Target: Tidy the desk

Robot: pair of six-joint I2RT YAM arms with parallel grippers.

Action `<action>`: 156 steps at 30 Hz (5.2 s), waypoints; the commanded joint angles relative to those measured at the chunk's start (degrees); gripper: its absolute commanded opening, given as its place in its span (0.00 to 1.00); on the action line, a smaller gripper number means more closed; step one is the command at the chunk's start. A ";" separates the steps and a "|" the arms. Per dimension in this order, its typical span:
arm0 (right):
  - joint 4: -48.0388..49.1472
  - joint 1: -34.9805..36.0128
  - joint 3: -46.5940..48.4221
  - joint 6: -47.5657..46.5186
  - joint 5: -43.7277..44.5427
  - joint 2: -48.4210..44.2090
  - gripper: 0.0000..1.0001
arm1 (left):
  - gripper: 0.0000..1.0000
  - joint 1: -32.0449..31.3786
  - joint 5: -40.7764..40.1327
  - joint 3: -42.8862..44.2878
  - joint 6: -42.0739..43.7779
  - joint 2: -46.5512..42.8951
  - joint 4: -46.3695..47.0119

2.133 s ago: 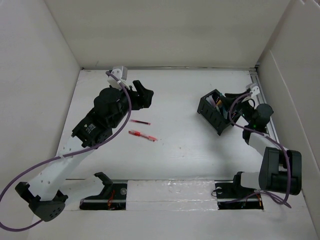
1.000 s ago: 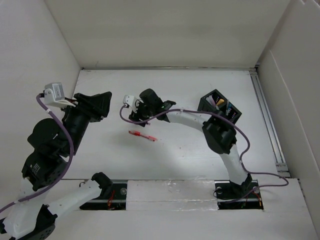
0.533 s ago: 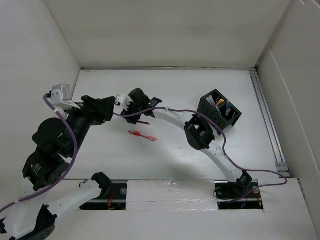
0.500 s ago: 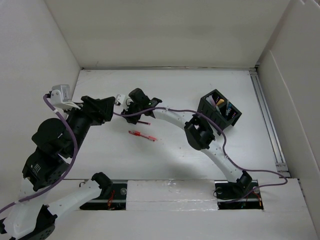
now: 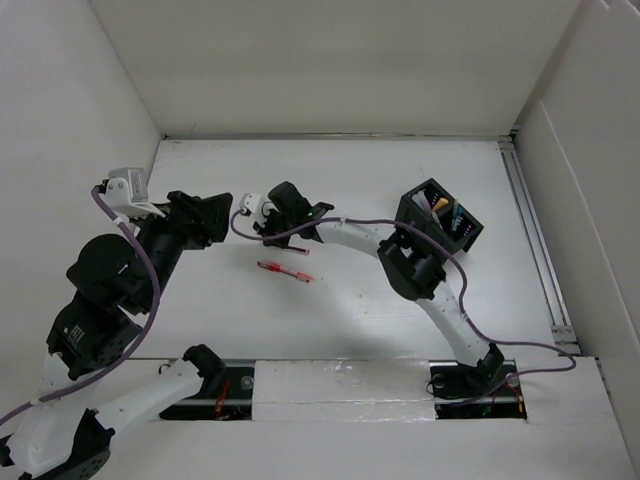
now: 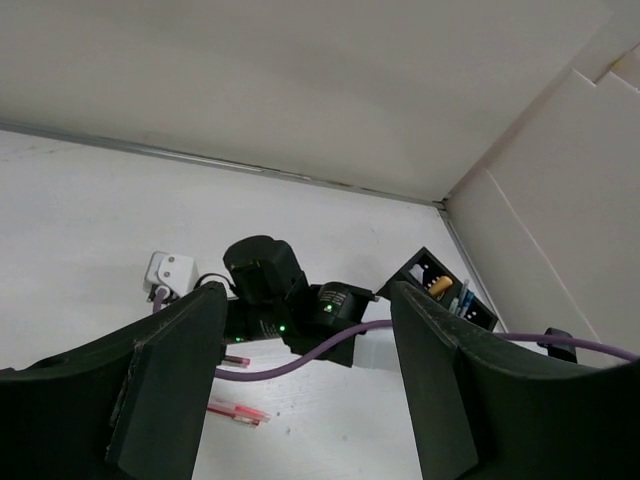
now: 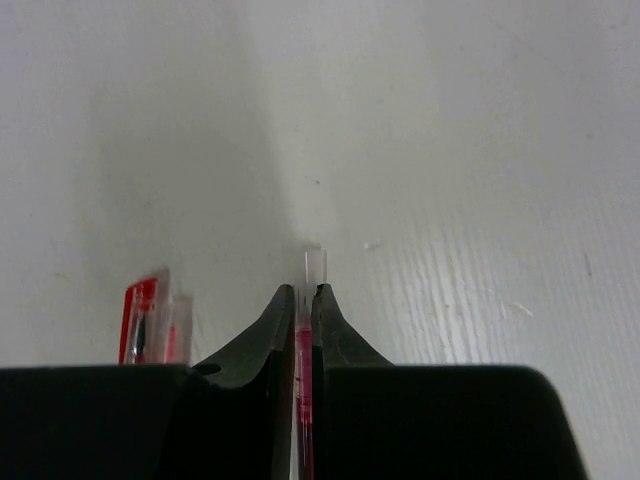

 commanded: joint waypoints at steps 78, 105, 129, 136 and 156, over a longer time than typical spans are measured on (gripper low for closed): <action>9.97 -9.02 -50.54 -5.53 6.36 -53.28 0.13 | 0.50 0.23 -9.04 0.43 -15.96 17.53 0.42; 3.46 5.15 -20.30 0.10 8.20 -16.34 0.29 | 0.56 0.23 -11.34 -1.32 -9.20 6.63 -0.12; 3.20 5.15 -19.76 0.90 7.59 -14.05 0.23 | 0.57 0.23 -11.95 -2.29 -9.03 5.49 -0.21; 5.66 5.68 -21.43 1.07 7.15 -17.39 0.21 | 0.57 0.23 -11.86 -2.55 -8.85 5.31 0.05; 6.11 7.44 -24.07 0.46 8.64 -18.36 0.22 | 0.58 0.23 -11.07 -2.55 -8.94 5.58 0.76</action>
